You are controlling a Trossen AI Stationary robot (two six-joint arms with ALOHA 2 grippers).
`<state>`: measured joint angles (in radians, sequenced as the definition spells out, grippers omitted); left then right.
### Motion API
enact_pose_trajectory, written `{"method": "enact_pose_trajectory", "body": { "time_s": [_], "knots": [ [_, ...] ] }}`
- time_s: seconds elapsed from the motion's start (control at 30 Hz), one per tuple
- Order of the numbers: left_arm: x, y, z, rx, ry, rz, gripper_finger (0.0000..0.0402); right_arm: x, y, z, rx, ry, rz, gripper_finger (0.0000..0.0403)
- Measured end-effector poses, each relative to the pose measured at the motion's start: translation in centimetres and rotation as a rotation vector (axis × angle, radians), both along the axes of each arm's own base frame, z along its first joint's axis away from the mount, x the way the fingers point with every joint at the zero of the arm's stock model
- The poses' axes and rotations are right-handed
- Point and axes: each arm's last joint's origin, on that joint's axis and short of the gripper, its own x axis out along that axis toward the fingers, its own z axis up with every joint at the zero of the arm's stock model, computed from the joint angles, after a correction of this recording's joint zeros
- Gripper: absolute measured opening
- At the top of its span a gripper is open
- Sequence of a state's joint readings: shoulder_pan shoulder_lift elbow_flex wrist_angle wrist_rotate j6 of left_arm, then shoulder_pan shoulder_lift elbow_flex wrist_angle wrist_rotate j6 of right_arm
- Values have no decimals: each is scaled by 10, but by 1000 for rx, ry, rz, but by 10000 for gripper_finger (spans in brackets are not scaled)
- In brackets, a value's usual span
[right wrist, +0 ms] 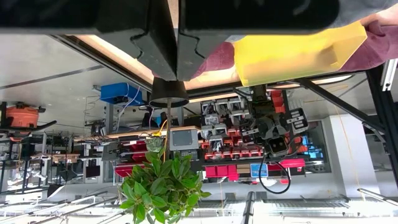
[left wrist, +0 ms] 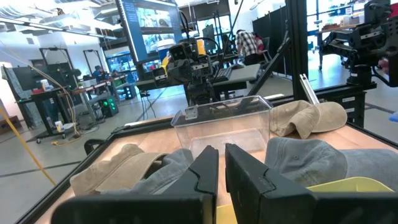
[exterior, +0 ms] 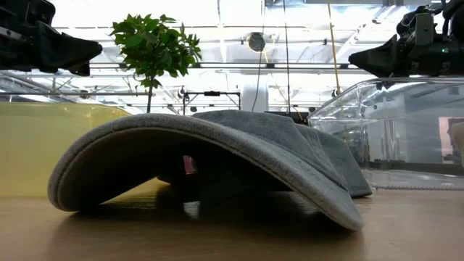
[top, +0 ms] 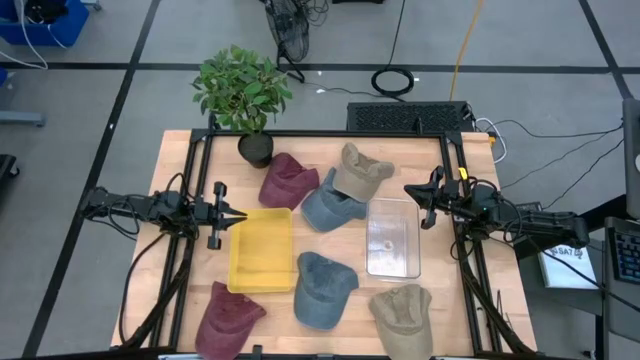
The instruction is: Pick and place caps into container
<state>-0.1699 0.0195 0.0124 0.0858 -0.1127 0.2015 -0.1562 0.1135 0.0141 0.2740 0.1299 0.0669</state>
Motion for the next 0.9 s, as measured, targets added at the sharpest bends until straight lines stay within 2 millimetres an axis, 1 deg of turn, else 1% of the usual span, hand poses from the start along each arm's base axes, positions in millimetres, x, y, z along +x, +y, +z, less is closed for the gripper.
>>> {"method": "enact_pose_trajectory", "body": {
  "time_s": [0.53,0.77,0.9],
  "knots": [
    [0,0,0,-3,0,-1,37,0,0,0,0,0,-1,0],
    [0,0,0,-98,5,-16,37,0,0,1,-1,-6,0,0],
    [0,0,3,-138,-23,-21,37,0,0,1,-1,-7,0,0]
  ]
}}
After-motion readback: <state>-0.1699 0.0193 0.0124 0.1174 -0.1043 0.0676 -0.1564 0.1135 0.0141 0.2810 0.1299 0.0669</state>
